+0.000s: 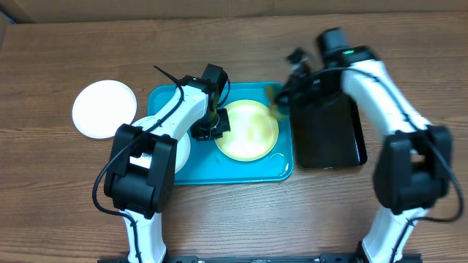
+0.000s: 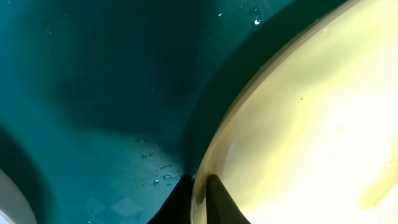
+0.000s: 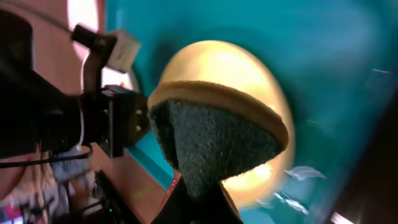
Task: Clean dirty plates on tray and stack at the side
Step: 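Return the sponge to the black tray water with the right gripper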
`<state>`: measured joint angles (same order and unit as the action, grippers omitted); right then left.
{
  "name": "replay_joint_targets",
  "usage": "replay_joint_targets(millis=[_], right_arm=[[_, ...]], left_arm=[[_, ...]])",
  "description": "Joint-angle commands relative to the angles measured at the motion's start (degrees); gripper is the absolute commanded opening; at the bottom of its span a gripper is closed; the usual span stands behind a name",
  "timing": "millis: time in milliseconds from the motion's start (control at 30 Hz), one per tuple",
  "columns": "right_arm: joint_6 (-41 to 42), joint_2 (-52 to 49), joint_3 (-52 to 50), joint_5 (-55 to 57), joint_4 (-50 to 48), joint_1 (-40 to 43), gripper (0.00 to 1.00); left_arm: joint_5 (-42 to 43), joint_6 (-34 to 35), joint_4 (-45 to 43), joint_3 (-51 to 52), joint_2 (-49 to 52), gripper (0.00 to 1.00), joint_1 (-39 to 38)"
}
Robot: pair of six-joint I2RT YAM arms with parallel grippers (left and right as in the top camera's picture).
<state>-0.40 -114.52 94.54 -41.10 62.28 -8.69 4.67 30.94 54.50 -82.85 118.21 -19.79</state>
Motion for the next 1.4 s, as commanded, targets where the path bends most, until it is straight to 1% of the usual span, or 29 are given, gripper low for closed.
replay_joint_targets(millis=[0, 133, 200, 433, 567, 600, 667, 700, 800, 833, 900, 933, 1000, 1033, 1067, 1167, 1367], right_arm=[[-1.3, 3.0, 1.1, 11.3, 3.5, 3.4, 0.04], [1.1, 3.0, -2.3, 27.8, 4.6, 6.2, 0.04], [2.7, 2.9, -4.9, 31.8, 3.0, 6.8, 0.04], [3.7, 2.9, -14.8, 33.4, -7.5, 7.0, 0.04], [3.7, 2.9, -19.2, 33.6, -13.0, 7.0, 0.08], [3.7, 2.9, -19.8, 33.6, -13.9, 7.0, 0.12], [3.6, 2.9, -19.9, 33.5, -14.1, 7.0, 0.29], [3.7, 3.0, -19.8, 33.4, -14.0, 7.0, 0.33], [3.6, 3.3, -17.7, 32.2, -12.8, 7.0, 0.43], [3.6, 3.5, -16.5, 32.0, -11.8, 7.0, 0.45], [3.6, 3.9, -13.2, 32.1, -9.1, 7.1, 0.5], [3.6, 4.0, -11.4, 32.1, -7.7, 7.2, 0.52], [3.6, 4.3, -7.4, 32.2, -4.3, 7.3, 0.55], [3.6, 4.3, -5.5, 32.6, -2.6, 7.5, 0.67], [3.7, 4.3, -3.7, 33.4, -0.9, 7.8, 1.0], [6.7, 4.3, -0.5, 37.1, 1.8, 9.6, 1.0], [13.0, 3.5, -2.0, 41.5, 1.5, 16.4, 1.0]], left_arm=[[-1.9, -1.2, 0.3, 1.0, 1.4, 0.1, -0.1], [-1.9, -1.2, 0.3, 1.0, 1.4, 0.12, -0.1], [-1.9, -1.2, 0.3, 1.0, 1.4, 0.18, -0.1], [-1.9, -1.2, 0.3, 1.0, 1.4, 0.2, -0.1], [-1.9, -1.2, 0.3, 1.0, 1.4, 0.21, -0.1], [-1.9, -1.2, 0.3, 1.0, 1.4, 0.21, -0.1], [-1.9, -1.2, 0.3, 1.0, 1.4, 0.21, -0.1], [-1.9, -1.2, 0.3, 1.0, 1.4, 0.21, -0.1], [-1.9, -1.2, 0.4, 1.0, 1.4, 0.27, -0.1], [-1.9, -1.2, 0.5, 1.0, 1.4, 0.3, -0.1], [-1.9, -1.2, 0.5, 1.0, 1.4, 0.33, -0.1], [-1.9, -1.3, 0.5, 1.0, 1.4, 0.32, -0.1], [-1.9, -1.4, 0.5, 1.0, 1.4, 0.24, -0.1], [-1.9, -1.4, 0.5, 1.0, 1.4, 0.21, -0.1], [-1.9, -1.4, 0.5, 1.0, 1.4, 0.2, -0.1], [-1.9, -1.4, 0.6, 1.0, 1.4, 0.2, -0.1], [-1.9, -1.4, 1.2, 1.0, 1.4, 0.21, -0.1]])
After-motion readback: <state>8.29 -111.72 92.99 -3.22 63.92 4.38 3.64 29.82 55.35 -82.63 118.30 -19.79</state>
